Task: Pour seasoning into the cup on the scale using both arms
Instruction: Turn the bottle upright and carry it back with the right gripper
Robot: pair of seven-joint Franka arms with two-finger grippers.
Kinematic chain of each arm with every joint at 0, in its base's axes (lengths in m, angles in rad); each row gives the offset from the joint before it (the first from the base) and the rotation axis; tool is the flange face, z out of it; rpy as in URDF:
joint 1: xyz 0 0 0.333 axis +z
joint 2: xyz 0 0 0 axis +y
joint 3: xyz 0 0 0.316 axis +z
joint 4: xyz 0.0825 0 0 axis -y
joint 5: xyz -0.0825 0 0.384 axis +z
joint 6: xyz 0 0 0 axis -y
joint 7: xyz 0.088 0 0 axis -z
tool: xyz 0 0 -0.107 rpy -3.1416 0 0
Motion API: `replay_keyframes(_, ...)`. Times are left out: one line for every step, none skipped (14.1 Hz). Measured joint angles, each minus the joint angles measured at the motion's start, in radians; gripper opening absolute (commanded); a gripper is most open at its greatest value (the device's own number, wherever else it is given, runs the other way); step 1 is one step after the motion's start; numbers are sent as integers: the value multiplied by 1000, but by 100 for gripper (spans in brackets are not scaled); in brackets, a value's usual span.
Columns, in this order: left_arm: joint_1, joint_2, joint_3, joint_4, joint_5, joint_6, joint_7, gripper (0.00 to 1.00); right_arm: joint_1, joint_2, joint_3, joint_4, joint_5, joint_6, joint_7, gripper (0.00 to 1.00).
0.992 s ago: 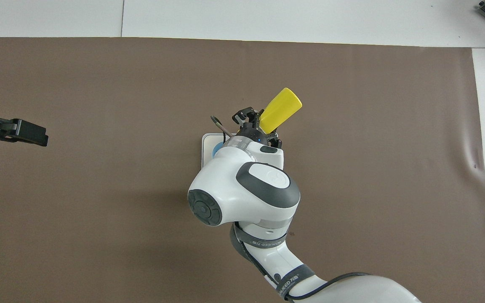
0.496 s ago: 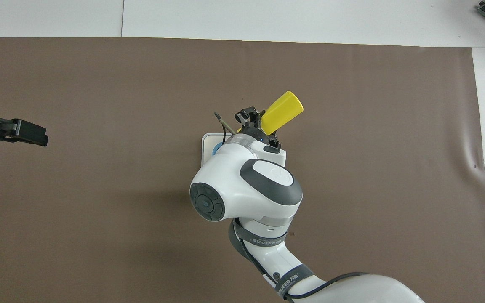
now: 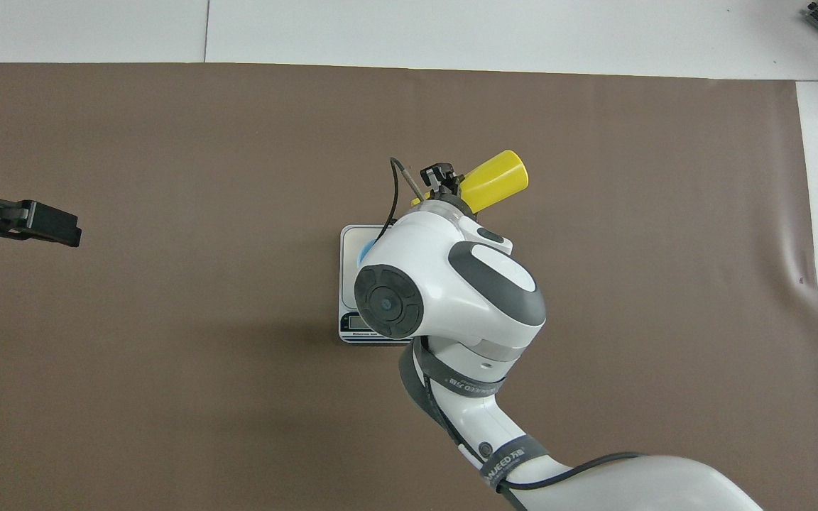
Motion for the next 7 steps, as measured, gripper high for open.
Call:
replay_keyframes(0, 0, 0, 0, 0, 0, 0, 100, -8, -12, 0, 2, 27, 0, 0, 0)
replay_keyframes(0, 0, 0, 0, 0, 0, 0, 100, -19, -26, 0, 3, 59, 0, 0, 0)
replay_keyframes(0, 0, 0, 0, 0, 0, 0, 100, -31, -41, 0, 3, 98, 0, 0, 0)
replay_keyframes(0, 0, 0, 0, 0, 0, 0, 100, -48, -56, 0, 3, 143, 0, 0, 0)
replay_keyframes(0, 0, 0, 0, 0, 0, 0, 100, -68, -69, 0, 3, 189, 0, 0, 0)
replay_keyframes(0, 0, 0, 0, 0, 0, 0, 100, -88, -82, 0, 2, 231, 0, 0, 0)
replay_keyframes(0, 0, 0, 0, 0, 0, 0, 100, -108, -93, 0, 2, 274, 0, 0, 0)
